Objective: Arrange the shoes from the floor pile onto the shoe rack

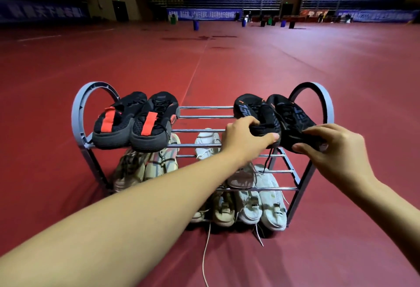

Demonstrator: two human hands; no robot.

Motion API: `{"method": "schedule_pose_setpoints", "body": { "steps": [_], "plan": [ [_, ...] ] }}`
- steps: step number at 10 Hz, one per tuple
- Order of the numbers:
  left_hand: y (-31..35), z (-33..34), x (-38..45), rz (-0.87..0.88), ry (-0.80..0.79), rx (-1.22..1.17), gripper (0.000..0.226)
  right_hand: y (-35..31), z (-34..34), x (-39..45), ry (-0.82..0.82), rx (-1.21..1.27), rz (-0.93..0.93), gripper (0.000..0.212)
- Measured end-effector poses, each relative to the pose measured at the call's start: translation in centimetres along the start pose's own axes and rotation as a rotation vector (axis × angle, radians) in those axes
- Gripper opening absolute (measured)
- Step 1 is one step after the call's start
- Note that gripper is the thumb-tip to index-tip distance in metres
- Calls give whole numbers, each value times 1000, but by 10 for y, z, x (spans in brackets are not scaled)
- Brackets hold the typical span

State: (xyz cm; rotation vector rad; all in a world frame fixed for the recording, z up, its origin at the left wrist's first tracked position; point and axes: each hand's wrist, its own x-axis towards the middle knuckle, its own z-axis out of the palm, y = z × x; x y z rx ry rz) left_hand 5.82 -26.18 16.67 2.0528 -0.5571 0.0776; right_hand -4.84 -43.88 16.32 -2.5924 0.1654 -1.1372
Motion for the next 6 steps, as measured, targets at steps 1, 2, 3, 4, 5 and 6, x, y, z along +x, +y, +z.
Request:
{"method": "schedule_pose_setpoints", "body": {
  "steps": [1, 2, 3, 4, 5, 6],
  "plan": [
    [-5, -3, -5, 13, -53, 5, 53, 1, 2, -6, 7, 13, 13, 36],
    [-8, -10, -5, -3, -98, -24, 47, -1, 1, -5, 19, 23, 13, 36],
    [3, -12, -1, -29, -81, -30, 30, -5, 7, 0, 69, 23, 52, 33],
    [5, -6, -4, -29, -85, -40, 25, -7, 13, -4, 132, 52, 111, 29],
    [3, -14, -4, 16, -135, 10, 34, -11, 17, -10, 83, 30, 81, 31],
    [0, -13, -21, 97, -143, 22, 56, -2, 18, -20, 71, -33, 13, 41]
  ]
}}
